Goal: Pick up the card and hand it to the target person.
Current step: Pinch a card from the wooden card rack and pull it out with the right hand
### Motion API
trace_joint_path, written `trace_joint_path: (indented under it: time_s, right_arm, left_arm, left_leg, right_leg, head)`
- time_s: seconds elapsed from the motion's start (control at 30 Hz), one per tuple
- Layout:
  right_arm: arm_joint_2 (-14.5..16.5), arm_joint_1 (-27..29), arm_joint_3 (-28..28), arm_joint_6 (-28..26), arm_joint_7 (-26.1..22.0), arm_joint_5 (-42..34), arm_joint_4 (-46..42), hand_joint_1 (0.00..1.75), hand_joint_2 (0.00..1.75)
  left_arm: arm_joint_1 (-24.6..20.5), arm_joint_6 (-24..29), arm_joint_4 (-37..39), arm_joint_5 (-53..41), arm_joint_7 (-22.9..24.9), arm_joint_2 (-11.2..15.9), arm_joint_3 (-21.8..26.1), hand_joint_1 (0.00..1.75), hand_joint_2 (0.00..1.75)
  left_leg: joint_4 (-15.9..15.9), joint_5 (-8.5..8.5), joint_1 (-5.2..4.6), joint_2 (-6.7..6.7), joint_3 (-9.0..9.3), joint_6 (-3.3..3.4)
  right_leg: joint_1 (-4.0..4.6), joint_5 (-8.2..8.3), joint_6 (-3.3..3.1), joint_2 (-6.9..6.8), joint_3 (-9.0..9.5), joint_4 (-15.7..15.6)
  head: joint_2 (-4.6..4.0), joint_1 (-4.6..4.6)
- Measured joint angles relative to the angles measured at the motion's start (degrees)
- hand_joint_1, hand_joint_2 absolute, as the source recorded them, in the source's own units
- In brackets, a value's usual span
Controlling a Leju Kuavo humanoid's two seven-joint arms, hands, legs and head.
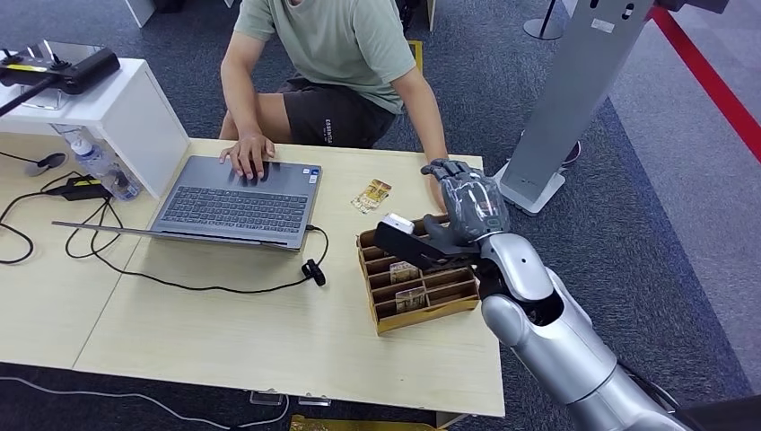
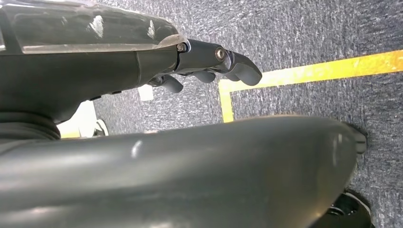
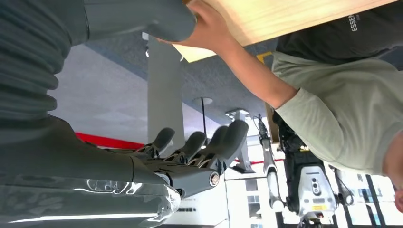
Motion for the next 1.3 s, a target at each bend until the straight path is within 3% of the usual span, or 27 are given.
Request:
trace_joint_path:
  time_s: [0.07,0.57,1.3]
  right_arm:
    - [0.1,-0.8,0.7,-0.1,-0.2,0.1,0.8,0.76,1.75]
    - [1.1,-4.0,3.4,-3.2,1.7,0.4,8.3,0.73,1.75]
    - [1.9,-2.0,3.4,-5.2,7.3,0.3,11.1,0.74,1.75]
  left_arm:
    - [0.0,0.0,0.0,0.0,0.0,0.0,0.0,0.0,0.0]
    - [0.1,0.1,0.0,1.3,-0.2,0.0,0.0,0.0,0.0]
    - [0.5,0.4,0.0,1.9,-0.3,0.0,0.0,0.0,0.0]
  left_leg:
    - [0.0,0.0,0.0,-0.01,-0.01,0.0]
    - [0.0,0.0,0.0,-0.01,-0.01,0.0]
    - [0.0,0.0,0.0,0.0,0.01,0.0]
  right_leg:
    - [0.0,0.0,0.0,0.0,0.0,0.0]
    - [0.0,0.0,0.0,0.01,-0.01,0.0]
    - [0.0,0.0,0.0,0.02,-0.02,0.0]
  head:
    - [0.0,-0.02]
    - [0.0,-0.02]
    - [0.0,-0.02]
